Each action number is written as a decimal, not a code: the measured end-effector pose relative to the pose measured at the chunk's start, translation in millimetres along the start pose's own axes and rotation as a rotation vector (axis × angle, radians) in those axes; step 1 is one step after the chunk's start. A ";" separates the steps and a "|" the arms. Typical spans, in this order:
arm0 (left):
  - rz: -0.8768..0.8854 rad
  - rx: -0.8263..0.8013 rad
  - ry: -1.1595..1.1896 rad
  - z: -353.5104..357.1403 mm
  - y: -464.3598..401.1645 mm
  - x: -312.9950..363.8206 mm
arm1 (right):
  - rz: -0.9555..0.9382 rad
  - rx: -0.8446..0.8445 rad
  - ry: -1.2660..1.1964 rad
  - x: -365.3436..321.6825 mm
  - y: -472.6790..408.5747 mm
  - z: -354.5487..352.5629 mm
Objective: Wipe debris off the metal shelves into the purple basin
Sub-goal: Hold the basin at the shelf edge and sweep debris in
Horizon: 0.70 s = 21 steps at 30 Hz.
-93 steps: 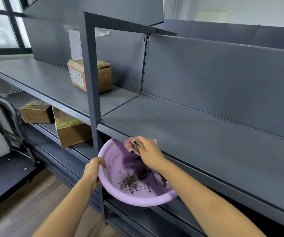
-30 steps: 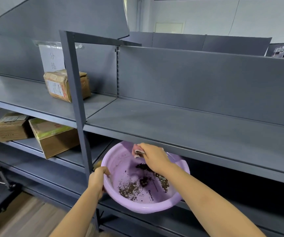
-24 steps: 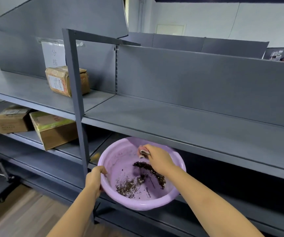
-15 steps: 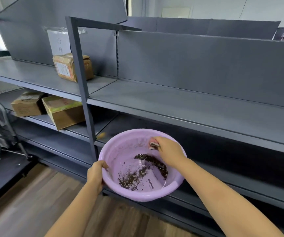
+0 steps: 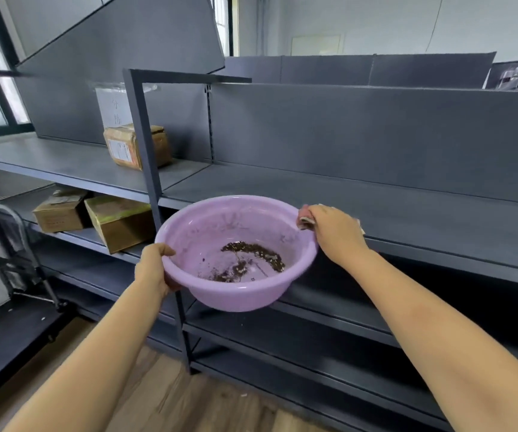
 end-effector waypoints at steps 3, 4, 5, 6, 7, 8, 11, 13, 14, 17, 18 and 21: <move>0.066 -0.003 0.022 35.1 1.3 30.6 | 0.047 0.048 0.004 21.4 -7.2 -16.6; 0.084 -0.004 0.026 45.5 -3.9 36.9 | 0.062 0.055 0.004 28.5 -8.5 -19.3; 0.099 -0.005 0.031 55.3 -10.8 42.0 | 0.074 0.053 0.004 35.8 -10.3 -19.8; 0.104 0.001 0.040 64.1 -17.2 44.7 | 0.085 0.045 0.005 42.8 -12.8 -19.1; 0.101 0.007 0.049 73.3 -23.0 45.9 | 0.097 0.041 0.008 49.6 -15.5 -18.4; 0.103 0.007 0.061 83.1 -29.3 47.0 | 0.109 0.041 0.009 55.9 -18.8 -18.6; 0.102 -0.021 0.088 113.7 -48.5 46.9 | 0.127 0.045 0.012 66.6 -30.5 -18.4; 0.095 -0.058 0.095 134.1 -61.3 47.2 | 0.123 0.038 0.011 68.0 -39.4 -14.9; 0.090 -0.079 0.097 144.3 -67.5 47.7 | 0.121 0.033 0.012 68.4 -44.0 -12.0; 0.072 -0.134 0.110 173.1 -86.4 47.7 | 0.145 -0.010 0.062 72.3 -58.0 0.6; 0.064 -0.143 0.117 181.5 -92.2 46.6 | 0.157 -0.031 0.072 74.0 -62.1 6.0; 0.052 -0.166 0.130 204.8 -107.0 44.4 | 0.190 -0.070 0.043 81.4 -70.3 17.4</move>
Point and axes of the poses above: each hand's wrist, its own y-axis away from the middle knuckle, its own z-axis out of the palm, x = y × z, the point moved 10 cm from there along -y, towards the middle knuckle, and after that the axes turned 11 degrees about -x, right-handed, at the moved point
